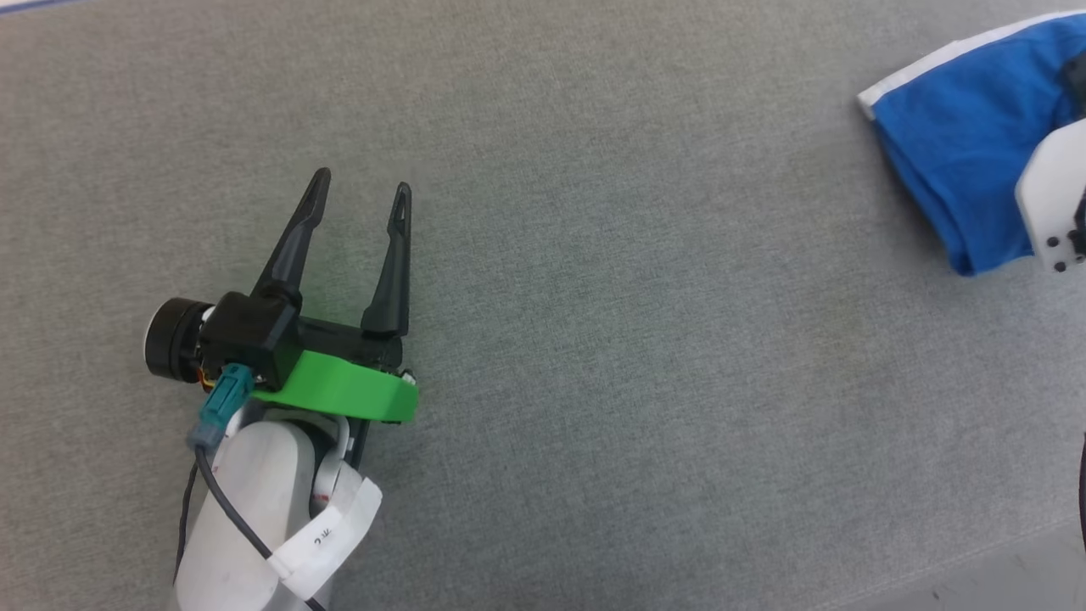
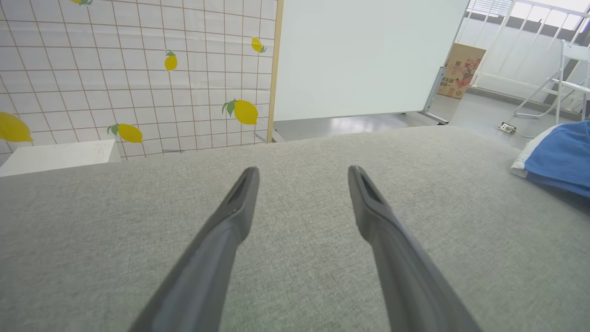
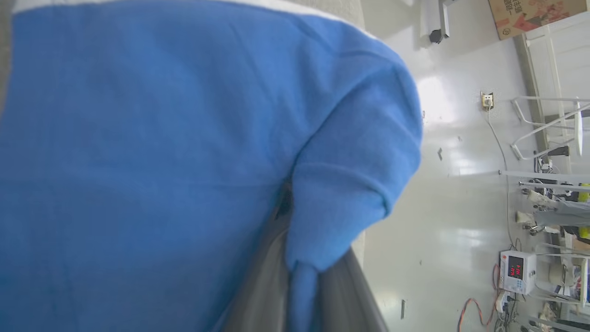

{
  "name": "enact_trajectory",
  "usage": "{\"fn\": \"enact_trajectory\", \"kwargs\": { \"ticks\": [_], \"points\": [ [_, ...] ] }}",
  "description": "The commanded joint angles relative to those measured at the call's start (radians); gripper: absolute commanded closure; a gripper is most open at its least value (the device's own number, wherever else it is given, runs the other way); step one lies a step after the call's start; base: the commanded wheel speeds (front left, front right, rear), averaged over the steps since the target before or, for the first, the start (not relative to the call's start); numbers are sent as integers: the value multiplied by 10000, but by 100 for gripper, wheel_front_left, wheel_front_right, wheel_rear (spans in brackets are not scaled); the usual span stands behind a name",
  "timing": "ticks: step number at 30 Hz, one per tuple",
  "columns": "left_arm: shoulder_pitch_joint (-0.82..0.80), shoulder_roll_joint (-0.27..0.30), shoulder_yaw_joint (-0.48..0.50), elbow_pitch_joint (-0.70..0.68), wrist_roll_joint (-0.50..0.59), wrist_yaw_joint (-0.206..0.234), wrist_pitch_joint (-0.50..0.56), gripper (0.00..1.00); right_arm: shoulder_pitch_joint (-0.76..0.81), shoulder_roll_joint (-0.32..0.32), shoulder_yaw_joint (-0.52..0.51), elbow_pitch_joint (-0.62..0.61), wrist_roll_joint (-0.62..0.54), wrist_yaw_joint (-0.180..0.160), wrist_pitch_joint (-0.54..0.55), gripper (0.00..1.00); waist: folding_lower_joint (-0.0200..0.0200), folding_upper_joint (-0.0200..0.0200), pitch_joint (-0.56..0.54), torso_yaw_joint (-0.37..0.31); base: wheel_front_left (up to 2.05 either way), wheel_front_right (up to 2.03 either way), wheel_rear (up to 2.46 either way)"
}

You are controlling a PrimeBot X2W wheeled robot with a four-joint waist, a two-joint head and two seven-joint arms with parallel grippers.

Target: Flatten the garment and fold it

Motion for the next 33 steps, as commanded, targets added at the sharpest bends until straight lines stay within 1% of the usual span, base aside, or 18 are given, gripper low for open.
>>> {"fn": "enact_trajectory", "kwargs": {
  "ticks": [1,2,3,8,11,13,17,22,26,30,33],
  "points": [
    [-86,59,15,-5,121,40,-31,0,-131,52,-237,182,-255,-19,-104,100,-1,-1,147,-51,0,0,0],
    [-59,47,27,16,99,66,-32,0,-125,97,-468,333,-412,-19,-164,62,-1,-1,79,17,0,0,0],
    [-35,22,27,42,69,82,-33,0,-113,101,-637,436,-556,-19,-221,0,-1,-1,-7,99,0,0,0],
    [160,-190,45,129,-164,132,-37,0,138,124,-1639,615,-1089,-19,-915,0,-1,-1,-733,658,0,0,0],
    [417,-325,93,161,-316,167,-37,0,461,237,-2097,488,-1027,-19,-1524,0,-1,-1,-1287,1030,0,0,0],
    [652,-406,150,208,-421,195,-38,0,766,373,-2285,318,-781,-19,-2096,0,-1,-1,-1716,1297,0,0,0],
    [1137,-517,276,303,-549,278,-38,0,1539,853,-2091,-266,438,-19,-3390,0,-1,-1,-2472,1799,0,0,0],
    [1588,-604,266,458,-612,311,-39,0,2938,1206,-1657,-1676,1941,-19,-4665,0,-1,-1,-3190,2435,0,0,0],
    [1828,-642,267,599,-678,338,-39,0,4135,1518,-1559,-3008,2679,-19,-5373,0,-1,-1,-3533,2801,0,0,0],
    [2028,-667,287,698,-743,383,-39,0,5264,2046,-1881,-4268,2880,-19,-5745,0,-1,-1,-3794,3065,0,0,0],
    [2173,-678,294,762,-789,407,-39,0,6062,2497,-2161,-5191,2725,-19,-5897,0,-1,-1,-3914,3218,0,0,0]
  ]
}}
